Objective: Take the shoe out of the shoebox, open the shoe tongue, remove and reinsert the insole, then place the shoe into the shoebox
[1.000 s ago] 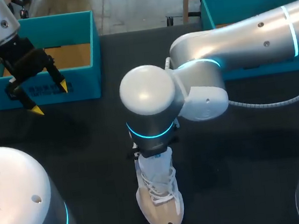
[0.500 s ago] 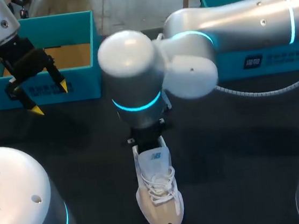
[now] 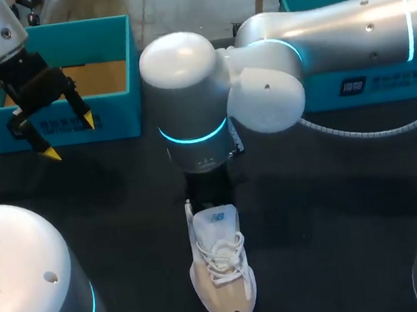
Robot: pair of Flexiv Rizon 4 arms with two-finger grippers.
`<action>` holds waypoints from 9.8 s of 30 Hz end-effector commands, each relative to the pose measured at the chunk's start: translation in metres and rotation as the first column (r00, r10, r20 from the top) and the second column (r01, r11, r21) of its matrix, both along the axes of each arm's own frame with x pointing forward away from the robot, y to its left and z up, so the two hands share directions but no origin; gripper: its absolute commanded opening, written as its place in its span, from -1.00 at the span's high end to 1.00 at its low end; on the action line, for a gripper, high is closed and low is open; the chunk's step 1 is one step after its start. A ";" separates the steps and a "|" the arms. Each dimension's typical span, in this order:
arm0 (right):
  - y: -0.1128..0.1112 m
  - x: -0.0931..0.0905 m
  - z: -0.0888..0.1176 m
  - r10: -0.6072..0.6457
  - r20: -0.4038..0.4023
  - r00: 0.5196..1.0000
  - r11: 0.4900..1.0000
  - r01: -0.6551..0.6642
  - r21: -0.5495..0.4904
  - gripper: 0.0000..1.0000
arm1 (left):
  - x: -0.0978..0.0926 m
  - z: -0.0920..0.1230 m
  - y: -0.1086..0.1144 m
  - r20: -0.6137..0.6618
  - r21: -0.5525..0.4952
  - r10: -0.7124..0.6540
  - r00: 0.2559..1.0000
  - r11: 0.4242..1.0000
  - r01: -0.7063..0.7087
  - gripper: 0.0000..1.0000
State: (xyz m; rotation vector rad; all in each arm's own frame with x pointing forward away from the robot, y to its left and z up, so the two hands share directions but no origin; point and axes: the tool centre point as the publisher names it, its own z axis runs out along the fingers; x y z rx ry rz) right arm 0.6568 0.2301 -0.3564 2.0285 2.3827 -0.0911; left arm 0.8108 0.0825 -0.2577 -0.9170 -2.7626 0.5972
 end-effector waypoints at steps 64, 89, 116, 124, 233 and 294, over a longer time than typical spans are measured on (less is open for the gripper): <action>-0.004 -0.079 0.061 -0.082 0.053 0.995 0.997 0.082 -0.004 0.37 | 0.000 0.000 0.001 0.001 0.002 0.000 1.000 1.000 0.000 -1.00; 0.006 -0.022 0.029 -0.062 0.060 0.996 0.998 0.062 0.002 0.66 | 0.000 0.000 0.001 0.001 0.002 0.000 1.000 1.000 0.000 -1.00; 0.009 -0.024 0.032 -0.041 0.118 0.992 0.999 0.042 -0.007 0.61 | 0.000 0.000 0.001 0.001 0.002 0.000 1.000 1.000 0.000 -1.00; -0.003 -0.011 0.066 0.211 0.144 0.967 0.975 -0.220 0.043 0.37 | 0.000 0.000 0.001 0.001 0.002 0.000 1.000 1.000 0.000 -1.00; -0.010 0.105 0.007 0.937 0.038 0.348 0.348 -0.937 0.018 1.00 | 0.000 0.000 0.001 0.001 0.002 0.000 1.000 1.000 0.000 -1.00; -0.168 0.310 0.229 0.948 0.018 0.317 0.309 -0.907 -0.286 1.00 | 0.000 0.000 0.001 0.001 0.002 0.000 1.000 1.000 0.000 -1.00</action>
